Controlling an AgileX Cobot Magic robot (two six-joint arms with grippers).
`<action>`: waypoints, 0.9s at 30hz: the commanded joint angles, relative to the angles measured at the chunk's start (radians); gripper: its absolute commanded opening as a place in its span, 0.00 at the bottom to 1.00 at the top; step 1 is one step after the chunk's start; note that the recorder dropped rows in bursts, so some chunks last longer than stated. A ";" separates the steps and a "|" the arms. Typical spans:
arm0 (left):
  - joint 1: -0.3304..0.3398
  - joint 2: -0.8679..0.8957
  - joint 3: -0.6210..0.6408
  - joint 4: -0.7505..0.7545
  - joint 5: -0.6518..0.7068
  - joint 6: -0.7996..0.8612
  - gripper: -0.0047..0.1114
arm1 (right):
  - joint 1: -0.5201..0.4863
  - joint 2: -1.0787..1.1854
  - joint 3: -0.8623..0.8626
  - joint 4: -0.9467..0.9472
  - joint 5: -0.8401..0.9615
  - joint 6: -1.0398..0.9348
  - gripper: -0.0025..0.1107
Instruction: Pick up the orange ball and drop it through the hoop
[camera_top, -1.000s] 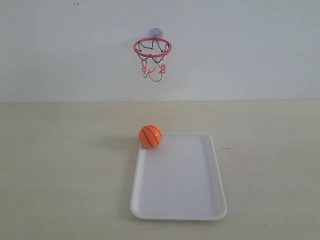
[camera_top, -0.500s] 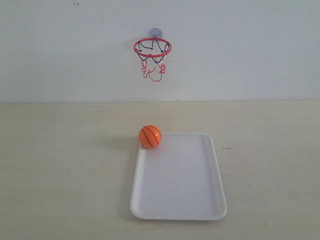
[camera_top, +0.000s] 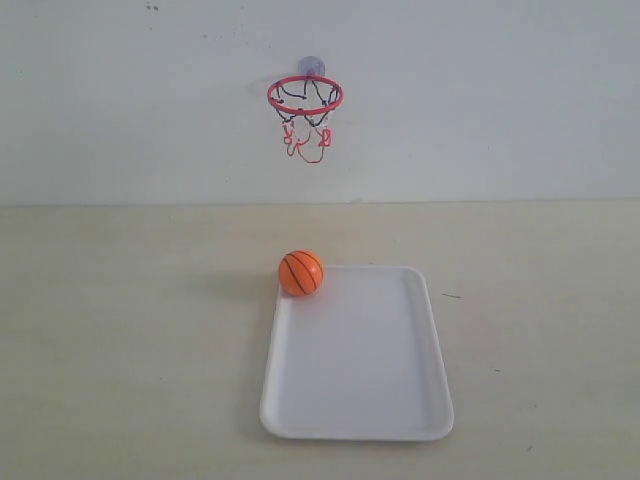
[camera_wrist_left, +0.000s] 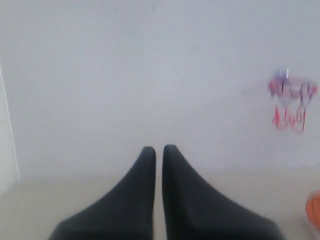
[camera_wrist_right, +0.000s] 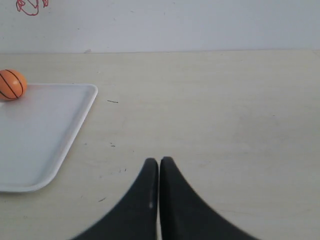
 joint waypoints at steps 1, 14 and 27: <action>0.004 -0.001 0.000 0.005 -0.566 -0.089 0.08 | -0.002 -0.005 0.000 -0.002 -0.007 -0.001 0.02; 0.004 0.441 -0.551 0.014 0.094 -0.132 0.08 | -0.002 -0.005 0.000 -0.002 -0.007 -0.001 0.02; 0.004 1.034 -0.648 0.012 -0.125 -0.135 0.08 | -0.002 -0.005 0.000 -0.002 -0.007 -0.001 0.02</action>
